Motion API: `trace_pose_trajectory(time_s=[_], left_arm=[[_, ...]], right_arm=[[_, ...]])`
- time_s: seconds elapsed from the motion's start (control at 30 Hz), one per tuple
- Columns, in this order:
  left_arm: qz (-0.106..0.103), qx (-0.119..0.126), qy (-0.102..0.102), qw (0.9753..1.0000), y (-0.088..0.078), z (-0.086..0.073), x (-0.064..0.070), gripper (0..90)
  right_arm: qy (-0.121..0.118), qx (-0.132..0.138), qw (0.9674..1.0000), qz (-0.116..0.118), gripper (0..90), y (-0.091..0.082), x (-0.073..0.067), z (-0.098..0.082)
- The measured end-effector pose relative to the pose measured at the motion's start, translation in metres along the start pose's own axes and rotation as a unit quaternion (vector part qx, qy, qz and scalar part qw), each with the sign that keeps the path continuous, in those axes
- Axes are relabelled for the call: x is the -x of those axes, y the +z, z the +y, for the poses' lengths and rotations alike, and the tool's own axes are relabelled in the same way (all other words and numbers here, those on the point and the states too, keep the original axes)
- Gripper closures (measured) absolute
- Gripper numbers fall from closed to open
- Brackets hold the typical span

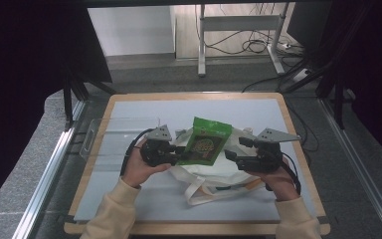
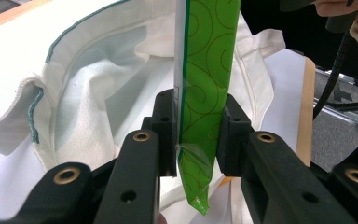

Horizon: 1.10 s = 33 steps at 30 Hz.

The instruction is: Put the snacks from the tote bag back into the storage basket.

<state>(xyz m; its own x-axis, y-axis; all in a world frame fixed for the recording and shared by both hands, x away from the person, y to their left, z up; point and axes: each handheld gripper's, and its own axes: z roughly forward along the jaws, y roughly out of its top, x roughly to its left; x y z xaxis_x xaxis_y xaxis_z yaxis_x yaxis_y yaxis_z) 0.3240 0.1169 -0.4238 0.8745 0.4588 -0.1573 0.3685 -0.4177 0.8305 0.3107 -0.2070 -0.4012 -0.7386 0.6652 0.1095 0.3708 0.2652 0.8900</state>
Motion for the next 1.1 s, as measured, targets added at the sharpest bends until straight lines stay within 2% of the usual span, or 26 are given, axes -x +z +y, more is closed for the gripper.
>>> trace_pose_trajectory(time_s=[0.1, 0.43, 0.67, 1.1], left_arm=[[-0.001, 0.001, 0.0, 1.0, 0.001, -0.001, 0.001, 73.0], [-0.006, 0.009, 0.005, 0.9999, 0.0, -0.001, 0.006, 73.0], [-0.007, 0.012, 0.002, 0.9999, 0.003, -0.003, 0.005, 73.0], [-0.024, 0.012, 0.002, 0.9996, 0.009, -0.003, 0.008, 73.0]], right_arm=[[0.008, 0.003, 1.0, 0.003, 27.9, -0.002, 0.0, -0.004], [0.02, -0.019, 0.9996, 0.006, 27.7, 0.003, 0.002, -0.021], [0.012, -0.035, 0.999, 0.024, 27.6, 0.013, -0.004, -0.025], [0.009, -0.037, 0.9977, 0.056, 27.8, 0.028, -0.009, -0.031]])
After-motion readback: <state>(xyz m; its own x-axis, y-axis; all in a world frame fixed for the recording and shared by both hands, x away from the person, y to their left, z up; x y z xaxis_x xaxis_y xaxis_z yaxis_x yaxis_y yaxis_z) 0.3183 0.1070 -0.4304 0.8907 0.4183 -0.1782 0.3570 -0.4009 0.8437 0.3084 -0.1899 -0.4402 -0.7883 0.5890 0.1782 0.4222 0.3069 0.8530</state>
